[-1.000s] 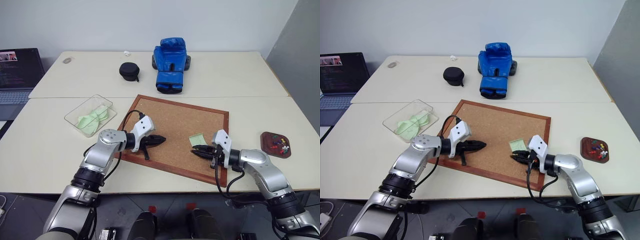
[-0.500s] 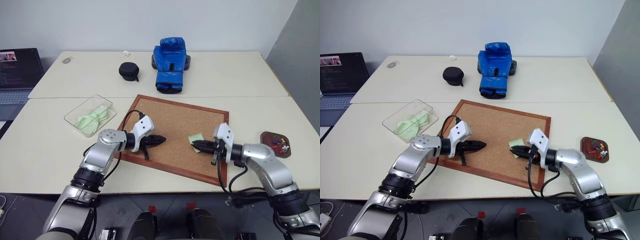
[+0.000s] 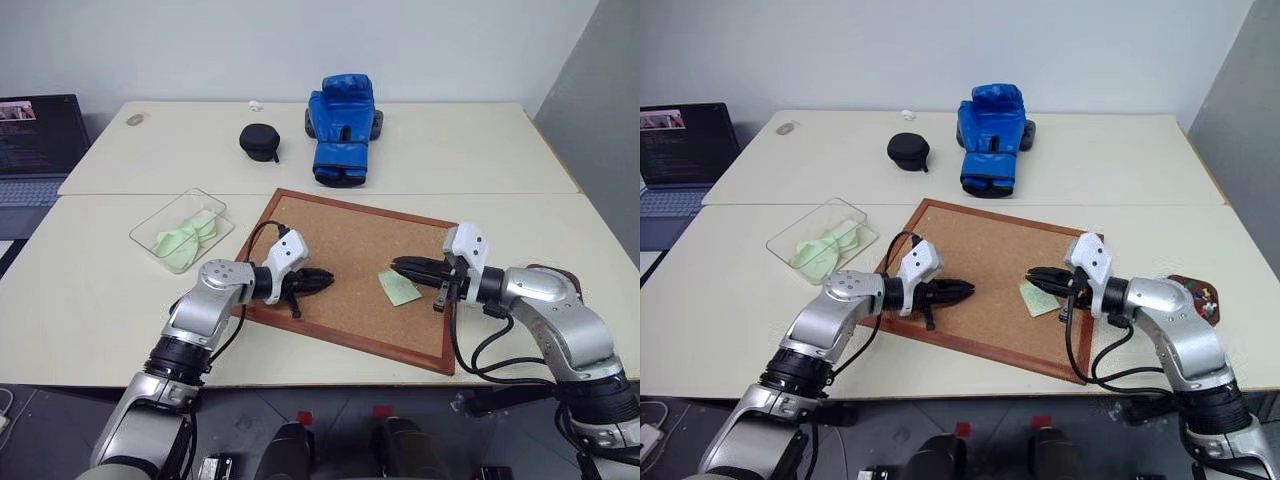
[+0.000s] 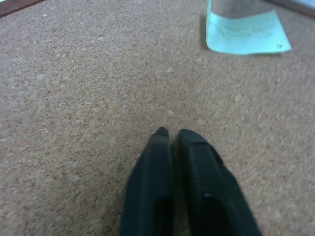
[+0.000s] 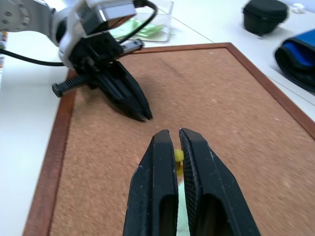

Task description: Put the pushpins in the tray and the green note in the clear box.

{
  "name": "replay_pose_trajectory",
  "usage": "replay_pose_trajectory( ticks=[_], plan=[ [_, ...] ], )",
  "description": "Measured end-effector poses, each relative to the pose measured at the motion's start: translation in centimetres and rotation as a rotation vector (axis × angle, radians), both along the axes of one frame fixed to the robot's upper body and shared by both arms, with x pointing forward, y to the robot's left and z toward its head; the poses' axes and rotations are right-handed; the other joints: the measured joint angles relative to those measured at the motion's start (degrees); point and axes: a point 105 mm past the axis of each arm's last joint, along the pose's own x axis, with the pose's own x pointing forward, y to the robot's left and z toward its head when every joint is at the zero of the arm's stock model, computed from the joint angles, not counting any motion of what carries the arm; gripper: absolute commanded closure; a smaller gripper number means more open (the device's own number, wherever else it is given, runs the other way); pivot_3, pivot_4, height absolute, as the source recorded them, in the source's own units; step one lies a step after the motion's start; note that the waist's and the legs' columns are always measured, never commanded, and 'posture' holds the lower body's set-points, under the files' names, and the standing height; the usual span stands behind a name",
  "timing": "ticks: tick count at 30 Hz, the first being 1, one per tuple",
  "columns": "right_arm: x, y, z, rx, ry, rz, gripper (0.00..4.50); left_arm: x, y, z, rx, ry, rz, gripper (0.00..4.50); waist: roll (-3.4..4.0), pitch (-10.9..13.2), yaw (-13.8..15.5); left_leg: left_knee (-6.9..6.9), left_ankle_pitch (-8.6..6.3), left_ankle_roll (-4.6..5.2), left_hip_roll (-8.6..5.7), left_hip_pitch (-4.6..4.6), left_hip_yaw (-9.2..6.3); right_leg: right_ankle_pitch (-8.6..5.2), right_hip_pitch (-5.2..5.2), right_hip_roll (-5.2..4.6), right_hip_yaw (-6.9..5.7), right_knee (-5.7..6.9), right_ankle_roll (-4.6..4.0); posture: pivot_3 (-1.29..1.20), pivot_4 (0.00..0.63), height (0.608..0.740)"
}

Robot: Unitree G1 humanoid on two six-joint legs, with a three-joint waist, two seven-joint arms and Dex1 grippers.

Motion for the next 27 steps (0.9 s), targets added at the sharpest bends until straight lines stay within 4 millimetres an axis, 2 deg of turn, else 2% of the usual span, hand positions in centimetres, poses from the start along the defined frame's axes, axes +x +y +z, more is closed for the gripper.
replay_pose_trajectory(
  ticks=[3,9,13,15,17,18,24,27],
  plan=[
    [-0.7,-1.7,-0.5,0.004,0.018,-0.092,4.50,-0.1,-0.3,1.0,-0.026,-0.014,-0.010,2.75,-0.01,0.0,0.0,-0.02,0.00,0.00,0.01,-0.05,-0.02,0.00,-0.03,0.01,0.02,0.00,0.00,0.00,0.150,0.740],
    [-1.4,-3.9,-0.8,0.012,0.023,-0.220,4.50,0.0,-0.5,1.7,-0.036,-0.037,-0.016,1.63,-0.02,0.0,-0.2,-0.01,0.00,0.00,-0.01,0.03,0.06,0.00,-0.02,0.03,0.12,0.01,0.00,0.00,0.150,0.740],
    [-1.0,-7.6,-0.4,0.022,0.008,-0.424,4.50,-0.5,-0.9,2.6,-0.064,-0.055,-0.058,0.84,-0.02,0.0,-0.1,-0.01,0.00,0.00,0.01,0.00,0.09,0.00,-0.02,0.03,0.11,0.01,0.00,0.00,0.150,0.740],
    [-0.9,-9.9,-0.1,0.021,-0.009,-0.550,4.50,-0.9,-1.5,3.9,-0.103,-0.084,-0.100,0.61,-0.03,0.0,0.0,-0.02,0.00,0.00,0.00,-0.02,0.13,0.00,-0.02,0.02,0.11,-0.02,0.00,0.00,0.150,0.740],
    [-0.9,-11.8,-0.2,0.006,-0.021,-0.655,4.50,-1.1,-2.2,5.2,-0.134,-0.123,-0.130,0.13,-0.03,0.0,0.0,-0.02,0.00,0.00,0.01,-0.01,0.19,0.00,-0.01,0.02,0.11,-0.02,0.00,0.00,0.150,0.740],
    [-0.8,-12.8,-0.6,-0.007,-0.014,-0.706,4.50,-1.2,-2.5,5.7,-0.143,-0.142,-0.144,0.02,-0.03,0.0,0.0,-0.02,0.00,0.00,-0.01,0.00,0.23,0.00,0.00,0.02,0.12,-0.02,0.00,0.00,0.150,0.740],
    [-0.2,-16.7,-2.6,0.025,0.063,-0.926,4.50,-1.8,-4.9,7.1,-0.191,-0.210,-0.214,0.02,-0.02,0.0,-0.2,-0.01,0.00,0.00,-0.01,0.06,0.46,0.00,0.00,0.04,0.23,0.02,0.00,0.00,0.150,0.740],
    [0.2,-18.0,-2.9,0.061,0.096,-0.993,4.50,-2.4,-6.1,7.5,-0.199,-0.246,-0.264,0.02,-0.02,0.0,-0.2,-0.03,0.00,0.00,-0.02,0.07,0.54,0.00,0.00,0.06,0.28,0.01,0.00,0.00,0.150,0.740]
  ],
)
